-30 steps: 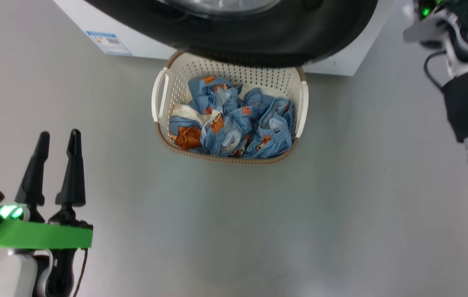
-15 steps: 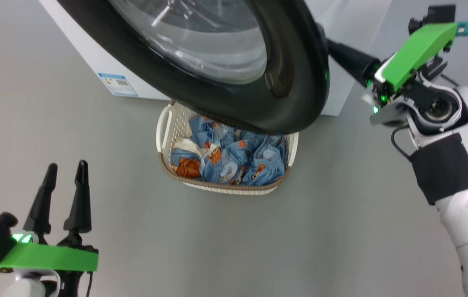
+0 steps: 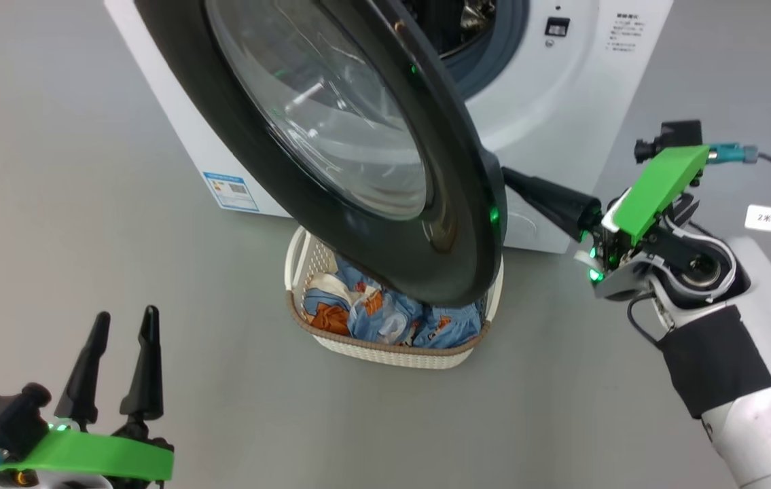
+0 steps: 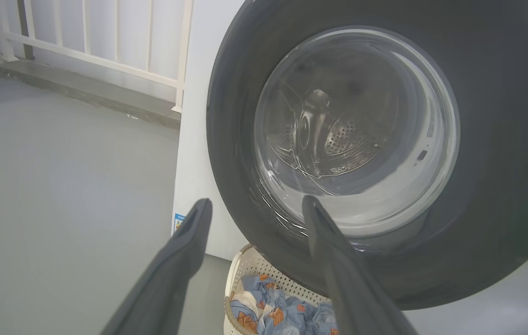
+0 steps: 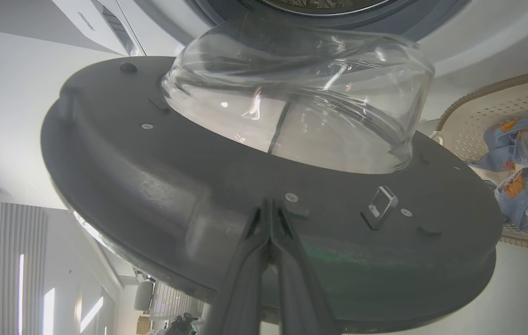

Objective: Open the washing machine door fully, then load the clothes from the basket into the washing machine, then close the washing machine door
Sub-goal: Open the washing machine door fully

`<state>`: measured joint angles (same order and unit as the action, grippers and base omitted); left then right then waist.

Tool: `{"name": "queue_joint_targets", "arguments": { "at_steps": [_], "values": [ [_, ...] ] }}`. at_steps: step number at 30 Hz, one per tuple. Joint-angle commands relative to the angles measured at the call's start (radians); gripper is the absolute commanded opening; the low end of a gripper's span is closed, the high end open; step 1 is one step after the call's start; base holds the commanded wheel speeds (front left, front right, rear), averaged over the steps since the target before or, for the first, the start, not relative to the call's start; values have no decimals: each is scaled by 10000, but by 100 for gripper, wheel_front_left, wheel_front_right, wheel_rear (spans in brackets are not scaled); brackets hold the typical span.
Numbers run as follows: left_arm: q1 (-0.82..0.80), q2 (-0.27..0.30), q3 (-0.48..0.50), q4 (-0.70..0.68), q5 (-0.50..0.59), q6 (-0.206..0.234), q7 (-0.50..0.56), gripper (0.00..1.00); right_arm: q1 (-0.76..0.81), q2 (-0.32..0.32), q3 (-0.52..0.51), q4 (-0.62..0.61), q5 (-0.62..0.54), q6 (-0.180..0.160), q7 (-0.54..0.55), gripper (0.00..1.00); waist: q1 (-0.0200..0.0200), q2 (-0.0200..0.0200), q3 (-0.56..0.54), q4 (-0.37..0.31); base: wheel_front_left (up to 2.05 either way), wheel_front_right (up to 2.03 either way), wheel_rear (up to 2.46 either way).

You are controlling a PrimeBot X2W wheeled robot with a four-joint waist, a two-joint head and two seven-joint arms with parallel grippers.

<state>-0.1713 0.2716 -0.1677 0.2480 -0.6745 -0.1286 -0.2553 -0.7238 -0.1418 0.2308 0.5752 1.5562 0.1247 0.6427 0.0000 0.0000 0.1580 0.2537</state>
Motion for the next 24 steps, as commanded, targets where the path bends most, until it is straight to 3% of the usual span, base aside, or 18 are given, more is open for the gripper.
{"name": "queue_joint_targets", "arguments": {
  "at_steps": [1,24],
  "values": [
    [-44,261,339,-131,131,-21,-65,100,61,284,217,-412,137,60,138,0,0,0,-249,230,0,0,0],
    [339,-121,278,372,540,-21,-65,100,1395,568,629,-927,525,60,991,0,0,0,-1226,1474,0,0,0]
  ]
}}
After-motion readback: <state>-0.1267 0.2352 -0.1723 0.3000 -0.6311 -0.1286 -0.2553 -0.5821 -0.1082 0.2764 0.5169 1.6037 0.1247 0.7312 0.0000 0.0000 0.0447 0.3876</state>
